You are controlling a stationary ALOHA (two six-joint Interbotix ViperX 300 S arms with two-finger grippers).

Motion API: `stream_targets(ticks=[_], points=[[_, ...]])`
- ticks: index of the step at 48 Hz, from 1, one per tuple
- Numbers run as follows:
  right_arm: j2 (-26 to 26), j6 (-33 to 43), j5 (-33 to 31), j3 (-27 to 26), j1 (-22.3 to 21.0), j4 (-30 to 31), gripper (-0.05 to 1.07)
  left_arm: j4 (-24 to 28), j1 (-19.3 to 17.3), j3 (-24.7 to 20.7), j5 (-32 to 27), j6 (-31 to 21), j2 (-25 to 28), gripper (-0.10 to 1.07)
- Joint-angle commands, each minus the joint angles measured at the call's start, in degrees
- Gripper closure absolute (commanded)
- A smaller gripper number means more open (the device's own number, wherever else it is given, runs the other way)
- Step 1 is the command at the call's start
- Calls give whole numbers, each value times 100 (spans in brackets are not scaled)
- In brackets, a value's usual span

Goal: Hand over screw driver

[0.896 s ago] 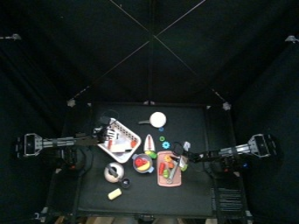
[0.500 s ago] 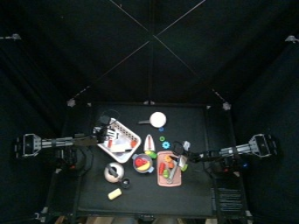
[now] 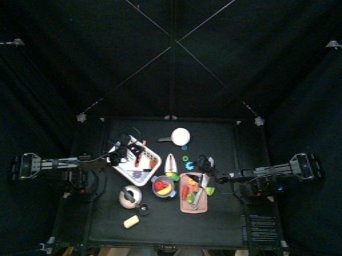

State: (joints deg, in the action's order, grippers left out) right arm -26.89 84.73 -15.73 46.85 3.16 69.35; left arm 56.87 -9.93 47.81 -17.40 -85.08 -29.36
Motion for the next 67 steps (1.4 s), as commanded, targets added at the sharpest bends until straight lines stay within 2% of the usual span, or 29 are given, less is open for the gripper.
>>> stream_targets(ticks=[1, 9, 24, 37, 49, 67], points=[[-26, -26, 290, -211, 0, 0, 13, 132, 0, -237, 554, 0, 229, 52], [62, 0, 527, -325, -53, 220, 13, 439, -9, -519, 1151, 0, 501, 52], [88, 9, 554, -817, -237, 352, 13, 1160, -18, -1459, 2021, 18, 870, 52], [132, 18, 826, -1125, -404, 431, 13, 1178, 0, -2294, 2628, 132, 1274, 52], [158, 9, 1151, -1222, -694, 457, 13, 1169, 9, -2725, 3067, 211, 1582, 52], [176, -62, 1784, -1178, -932, 475, 17, 1116, -26, -3015, 3067, 422, 1811, 52]])
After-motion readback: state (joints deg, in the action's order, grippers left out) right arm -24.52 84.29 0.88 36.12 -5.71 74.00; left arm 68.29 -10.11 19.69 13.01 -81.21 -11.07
